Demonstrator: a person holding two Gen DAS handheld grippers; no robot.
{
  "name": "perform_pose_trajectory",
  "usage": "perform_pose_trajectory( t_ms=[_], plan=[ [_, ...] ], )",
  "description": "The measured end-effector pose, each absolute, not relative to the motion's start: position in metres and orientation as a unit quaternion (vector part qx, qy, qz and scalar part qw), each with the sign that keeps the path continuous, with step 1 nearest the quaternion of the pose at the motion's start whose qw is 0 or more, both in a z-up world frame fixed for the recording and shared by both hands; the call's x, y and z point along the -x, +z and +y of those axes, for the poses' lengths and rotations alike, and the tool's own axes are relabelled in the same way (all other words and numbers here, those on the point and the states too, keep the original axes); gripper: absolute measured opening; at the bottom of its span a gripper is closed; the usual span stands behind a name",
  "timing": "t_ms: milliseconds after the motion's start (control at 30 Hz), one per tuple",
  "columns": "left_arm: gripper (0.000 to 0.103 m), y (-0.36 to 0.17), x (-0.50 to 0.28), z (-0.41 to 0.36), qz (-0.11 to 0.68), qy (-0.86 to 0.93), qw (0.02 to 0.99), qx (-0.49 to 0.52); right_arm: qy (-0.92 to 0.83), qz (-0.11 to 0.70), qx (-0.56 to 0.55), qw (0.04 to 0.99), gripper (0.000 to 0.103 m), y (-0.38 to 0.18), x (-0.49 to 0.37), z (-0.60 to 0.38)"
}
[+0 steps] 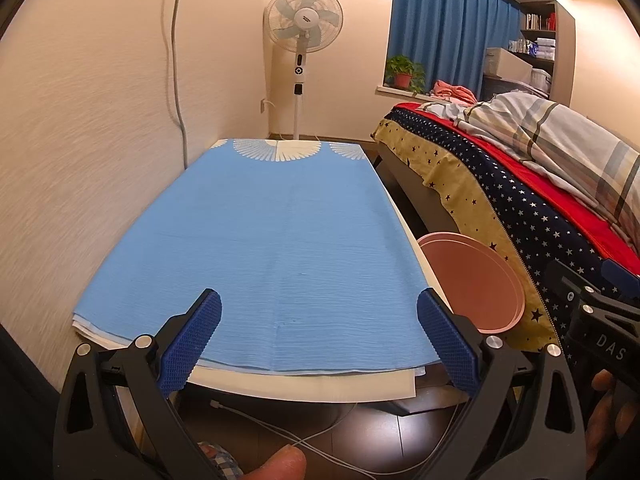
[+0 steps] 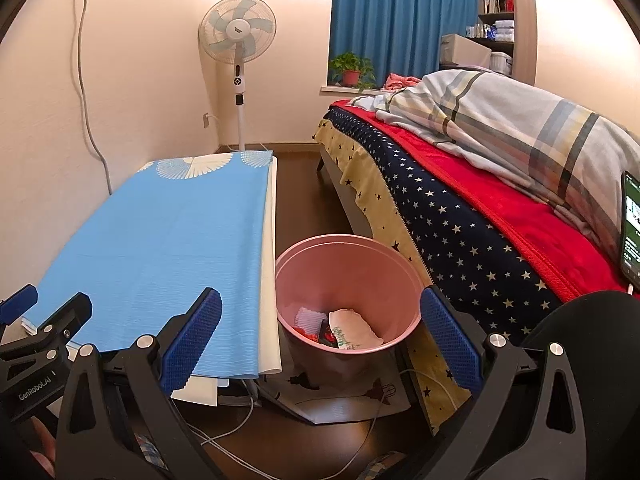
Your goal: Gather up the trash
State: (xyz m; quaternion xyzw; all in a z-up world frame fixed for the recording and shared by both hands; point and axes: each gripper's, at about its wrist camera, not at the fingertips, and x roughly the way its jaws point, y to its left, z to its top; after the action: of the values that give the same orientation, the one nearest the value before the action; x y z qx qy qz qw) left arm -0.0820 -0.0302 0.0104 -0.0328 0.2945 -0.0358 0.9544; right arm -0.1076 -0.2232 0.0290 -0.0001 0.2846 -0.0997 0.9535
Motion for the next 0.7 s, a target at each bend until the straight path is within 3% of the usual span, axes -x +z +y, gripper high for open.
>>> perform_pose_trajectory(
  t_ms=[700],
  plan=[
    [0.095, 0.0111, 0.0846, -0.03, 0.294, -0.037, 0.954, 0.035, -0.1, 0.284, 0.001, 0.954, 0.098, 0.0297, 0.1082, -0.2234]
  ],
)
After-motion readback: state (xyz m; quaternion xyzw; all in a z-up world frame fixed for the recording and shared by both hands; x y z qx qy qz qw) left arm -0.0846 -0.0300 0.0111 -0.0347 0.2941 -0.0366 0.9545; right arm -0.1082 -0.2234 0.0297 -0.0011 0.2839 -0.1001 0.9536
